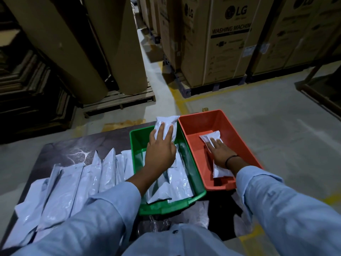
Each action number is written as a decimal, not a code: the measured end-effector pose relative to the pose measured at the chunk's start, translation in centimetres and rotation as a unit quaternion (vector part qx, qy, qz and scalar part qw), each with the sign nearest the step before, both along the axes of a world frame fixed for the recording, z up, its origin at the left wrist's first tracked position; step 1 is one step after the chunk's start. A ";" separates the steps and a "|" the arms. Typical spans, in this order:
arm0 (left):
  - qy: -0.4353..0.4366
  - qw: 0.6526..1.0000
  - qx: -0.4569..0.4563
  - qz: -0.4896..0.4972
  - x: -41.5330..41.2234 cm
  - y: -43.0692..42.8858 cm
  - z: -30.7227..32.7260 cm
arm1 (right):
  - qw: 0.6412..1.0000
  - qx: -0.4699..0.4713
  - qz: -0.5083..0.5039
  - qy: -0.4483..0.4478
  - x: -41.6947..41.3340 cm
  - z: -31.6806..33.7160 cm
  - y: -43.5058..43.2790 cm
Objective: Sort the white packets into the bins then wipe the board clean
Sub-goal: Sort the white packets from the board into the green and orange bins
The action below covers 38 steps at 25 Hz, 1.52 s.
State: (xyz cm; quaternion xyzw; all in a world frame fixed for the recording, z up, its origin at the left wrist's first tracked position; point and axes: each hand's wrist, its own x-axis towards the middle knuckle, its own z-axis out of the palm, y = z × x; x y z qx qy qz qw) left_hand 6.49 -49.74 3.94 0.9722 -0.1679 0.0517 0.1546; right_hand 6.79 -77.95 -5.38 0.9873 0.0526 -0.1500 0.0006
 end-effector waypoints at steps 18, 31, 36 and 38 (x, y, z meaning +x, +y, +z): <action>0.053 0.998 0.016 -0.021 -0.1 -15.7 -0.7 | 0.872 0.204 -0.124 -0.428 0.7 9.1 -2.3; 0.241 0.963 0.104 0.060 -2.7 -19.4 -5.9 | 0.896 0.206 -0.129 -0.371 -2.5 7.2 -2.8; 0.162 0.970 0.178 -0.023 -1.9 -17.9 -5.1 | 0.920 0.178 -0.108 -0.331 -2.7 6.8 -2.6; 0.119 0.978 0.168 -0.039 -1.4 -17.0 -4.1 | 0.928 0.167 -0.110 -0.315 -2.3 6.6 -2.4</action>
